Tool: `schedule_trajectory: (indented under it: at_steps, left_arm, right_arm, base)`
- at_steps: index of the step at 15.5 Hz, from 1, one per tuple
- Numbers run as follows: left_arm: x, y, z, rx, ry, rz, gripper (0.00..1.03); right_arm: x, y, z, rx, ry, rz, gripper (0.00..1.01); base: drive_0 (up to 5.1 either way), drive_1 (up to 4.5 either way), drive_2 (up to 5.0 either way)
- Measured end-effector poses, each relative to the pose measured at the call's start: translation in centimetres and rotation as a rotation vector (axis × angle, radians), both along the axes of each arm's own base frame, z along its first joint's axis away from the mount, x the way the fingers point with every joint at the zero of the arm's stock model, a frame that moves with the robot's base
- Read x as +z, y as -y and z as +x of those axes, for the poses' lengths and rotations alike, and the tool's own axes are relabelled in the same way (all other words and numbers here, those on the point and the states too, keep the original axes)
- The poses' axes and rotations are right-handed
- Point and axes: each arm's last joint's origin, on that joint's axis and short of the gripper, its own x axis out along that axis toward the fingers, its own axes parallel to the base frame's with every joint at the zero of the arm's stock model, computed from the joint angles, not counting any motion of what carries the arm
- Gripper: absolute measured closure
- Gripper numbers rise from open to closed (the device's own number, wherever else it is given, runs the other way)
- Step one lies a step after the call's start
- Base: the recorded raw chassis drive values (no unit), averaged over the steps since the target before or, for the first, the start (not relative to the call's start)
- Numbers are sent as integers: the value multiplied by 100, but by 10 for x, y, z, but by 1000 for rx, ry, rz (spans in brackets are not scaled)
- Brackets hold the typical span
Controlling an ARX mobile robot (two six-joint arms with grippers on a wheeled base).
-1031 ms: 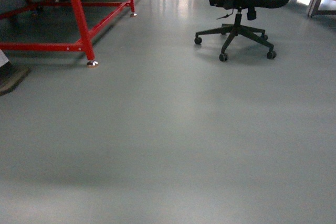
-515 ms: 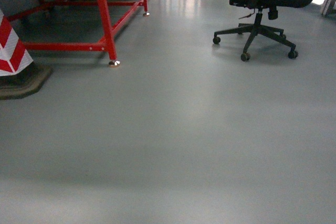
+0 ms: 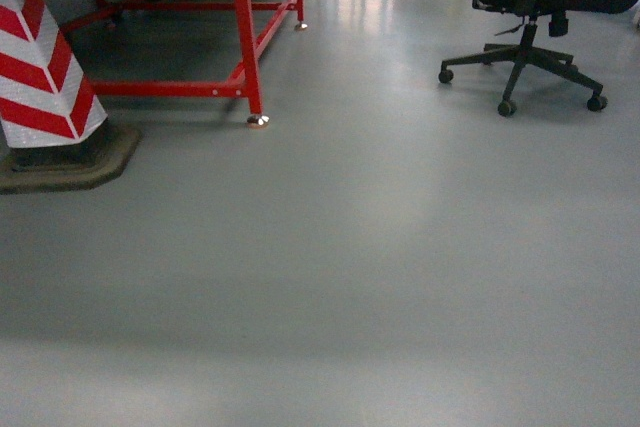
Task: Pick capacitor and pack into box
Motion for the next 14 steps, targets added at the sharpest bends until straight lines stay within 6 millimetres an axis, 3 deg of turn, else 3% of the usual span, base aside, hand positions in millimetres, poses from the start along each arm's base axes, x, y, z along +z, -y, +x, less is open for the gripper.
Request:
schedule_trajectory:
  at_steps: [14]
  left_arm:
    - [0, 0, 0, 0, 2, 0, 59]
  right_arm:
    - [0, 0, 0, -1, 2, 0, 3]
  base:
    - [-504, 237, 237]
